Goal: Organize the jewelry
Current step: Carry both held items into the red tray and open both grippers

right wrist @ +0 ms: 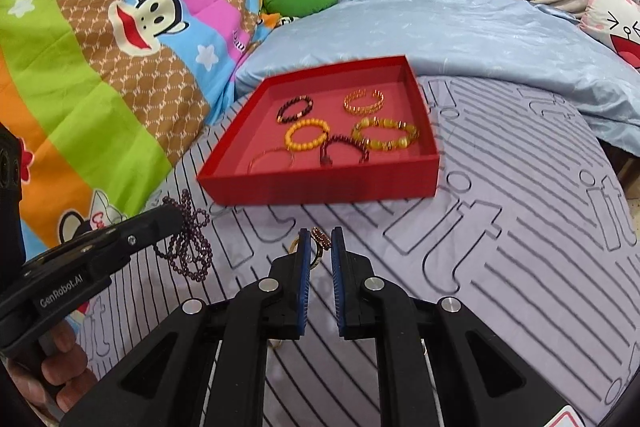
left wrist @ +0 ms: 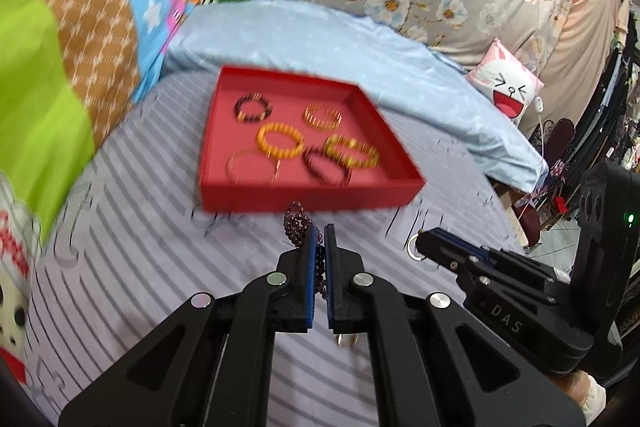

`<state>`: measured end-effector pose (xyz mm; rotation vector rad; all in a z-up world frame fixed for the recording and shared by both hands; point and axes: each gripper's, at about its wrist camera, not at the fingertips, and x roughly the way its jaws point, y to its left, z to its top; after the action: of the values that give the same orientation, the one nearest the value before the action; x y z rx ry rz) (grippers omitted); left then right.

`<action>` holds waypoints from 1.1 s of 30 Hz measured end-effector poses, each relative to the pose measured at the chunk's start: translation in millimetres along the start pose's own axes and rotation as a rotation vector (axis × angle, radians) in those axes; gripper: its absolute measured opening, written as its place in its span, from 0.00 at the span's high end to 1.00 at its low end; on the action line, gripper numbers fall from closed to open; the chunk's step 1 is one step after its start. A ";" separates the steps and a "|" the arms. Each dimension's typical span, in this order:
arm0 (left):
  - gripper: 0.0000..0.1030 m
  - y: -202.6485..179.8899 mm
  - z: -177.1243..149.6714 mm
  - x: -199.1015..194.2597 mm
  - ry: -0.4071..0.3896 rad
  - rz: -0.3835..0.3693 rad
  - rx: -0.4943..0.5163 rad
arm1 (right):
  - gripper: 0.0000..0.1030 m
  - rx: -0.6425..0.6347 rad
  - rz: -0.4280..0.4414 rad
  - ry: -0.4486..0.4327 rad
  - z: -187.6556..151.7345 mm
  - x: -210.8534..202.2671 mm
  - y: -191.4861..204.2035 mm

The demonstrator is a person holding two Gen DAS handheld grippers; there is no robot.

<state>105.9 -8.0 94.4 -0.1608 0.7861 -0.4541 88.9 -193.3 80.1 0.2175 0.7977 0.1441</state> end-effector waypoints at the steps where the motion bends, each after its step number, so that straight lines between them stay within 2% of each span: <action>1: 0.97 -2.0 6.9 0.1 -0.009 0.000 0.005 | 0.90 -0.005 -0.002 -0.008 6.1 -0.4 -0.4; 8: 0.97 -11.0 55.9 15.3 -0.056 0.016 0.052 | 0.90 -0.023 0.001 -0.039 44.8 8.5 -3.1; 19: 0.97 -3.9 110.1 59.7 -0.068 0.022 0.056 | 0.90 -0.029 -0.001 -0.037 102.4 53.2 -10.7; 25: 0.97 6.7 121.8 79.9 -0.052 0.053 0.044 | 0.90 -0.041 -0.011 -0.016 111.8 76.6 -10.7; 33: 0.97 28.8 112.1 102.1 0.000 0.122 0.009 | 0.90 -0.023 -0.014 0.044 111.1 115.0 -11.0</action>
<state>258.3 -31.4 98.2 -0.1037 0.7888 -0.3425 249.1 -195.3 73.0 0.1878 0.8404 0.1452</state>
